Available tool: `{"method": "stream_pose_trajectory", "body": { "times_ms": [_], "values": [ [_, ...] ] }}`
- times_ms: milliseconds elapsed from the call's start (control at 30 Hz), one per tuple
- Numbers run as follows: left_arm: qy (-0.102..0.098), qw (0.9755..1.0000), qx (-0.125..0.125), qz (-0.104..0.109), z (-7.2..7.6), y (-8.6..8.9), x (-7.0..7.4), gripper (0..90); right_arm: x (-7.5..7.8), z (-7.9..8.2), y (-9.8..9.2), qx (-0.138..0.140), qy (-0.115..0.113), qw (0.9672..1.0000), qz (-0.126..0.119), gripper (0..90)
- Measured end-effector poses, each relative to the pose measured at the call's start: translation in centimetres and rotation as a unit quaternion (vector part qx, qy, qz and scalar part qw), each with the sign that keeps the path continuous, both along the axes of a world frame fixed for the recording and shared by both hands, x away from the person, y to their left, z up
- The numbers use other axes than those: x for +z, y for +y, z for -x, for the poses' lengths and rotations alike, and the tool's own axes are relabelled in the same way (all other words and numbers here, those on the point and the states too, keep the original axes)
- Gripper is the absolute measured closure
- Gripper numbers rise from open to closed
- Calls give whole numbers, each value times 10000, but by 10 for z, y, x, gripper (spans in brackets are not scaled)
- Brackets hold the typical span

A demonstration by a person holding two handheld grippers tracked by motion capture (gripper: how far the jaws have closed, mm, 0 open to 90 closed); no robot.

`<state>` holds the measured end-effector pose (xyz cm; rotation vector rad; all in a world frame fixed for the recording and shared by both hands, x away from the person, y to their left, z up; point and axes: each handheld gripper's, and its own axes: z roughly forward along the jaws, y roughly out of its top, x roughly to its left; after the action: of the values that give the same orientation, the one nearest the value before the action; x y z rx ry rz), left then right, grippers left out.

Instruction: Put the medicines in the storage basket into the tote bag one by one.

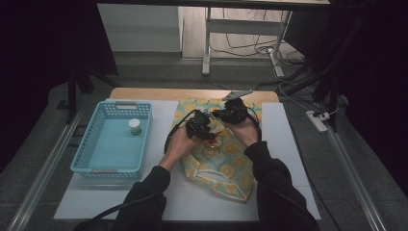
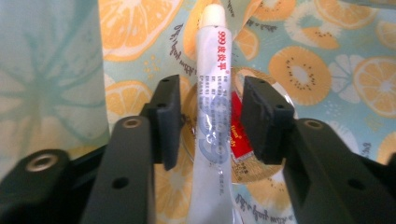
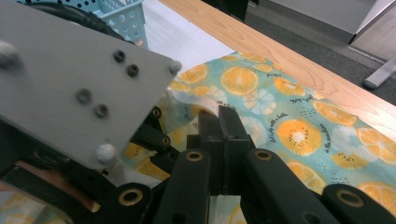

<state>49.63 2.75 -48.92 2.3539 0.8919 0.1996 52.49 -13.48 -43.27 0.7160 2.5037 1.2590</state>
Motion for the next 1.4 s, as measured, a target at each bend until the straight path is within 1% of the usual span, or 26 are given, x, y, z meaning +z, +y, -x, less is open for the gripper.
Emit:
{"method": "stream_pose_trajectory", "body": {
  "times_ms": [67,100,200,300,400,433,500,567,667,767,833,900,1000,1033,1167,1333,1400],
  "values": [
    [-5,10000,-26,3,2,1,4,534,0,0,0,1,-9,10000,-1,900],
    [2,10000,-8,45,3,2,5,520,0,0,-1,-1,-6,10000,5,900],
    [70,9998,13,197,5,5,10,481,-1,0,-1,-9,1,10000,11,900],
    [160,9990,-65,410,7,9,14,435,-1,0,-1,-12,9,10000,16,900],
    [111,9988,-190,444,12,11,19,376,-1,0,-1,-14,-2,10000,7,900],
    [94,9986,-186,487,14,11,20,346,0,0,-1,-3,-9,10000,8,900],
    [35,9988,-192,444,17,13,24,303,0,0,-1,-28,14,10000,6,900],
    [32,9988,-195,439,20,15,28,257,0,0,-1,-32,29,10000,10,900],
    [56,9989,-82,456,25,18,32,223,0,1,-1,-25,43,10000,11,900],
    [119,9982,-9,582,29,23,34,176,1,1,-1,-4,36,10000,33,900],
    [150,9980,66,605,31,27,35,151,1,1,-1,-6,44,10000,40,900],
    [121,9979,84,632,33,31,35,112,1,1,-1,-13,53,10000,47,900],
    [207,9965,50,814,35,41,36,76,1,1,0,2,52,10000,59,900],
    [219,9962,17,846,35,44,36,60,0,1,0,8,49,10000,62,900],
    [256,9957,-79,891,38,53,36,34,-1,1,1,3,65,10000,69,900],
    [253,9959,-195,850,42,62,36,36,-2,1,2,8,72,9999,70,900],
    [251,9963,-164,808,44,66,36,35,-1,1,2,8,72,9999,76,900]
  ]
}}
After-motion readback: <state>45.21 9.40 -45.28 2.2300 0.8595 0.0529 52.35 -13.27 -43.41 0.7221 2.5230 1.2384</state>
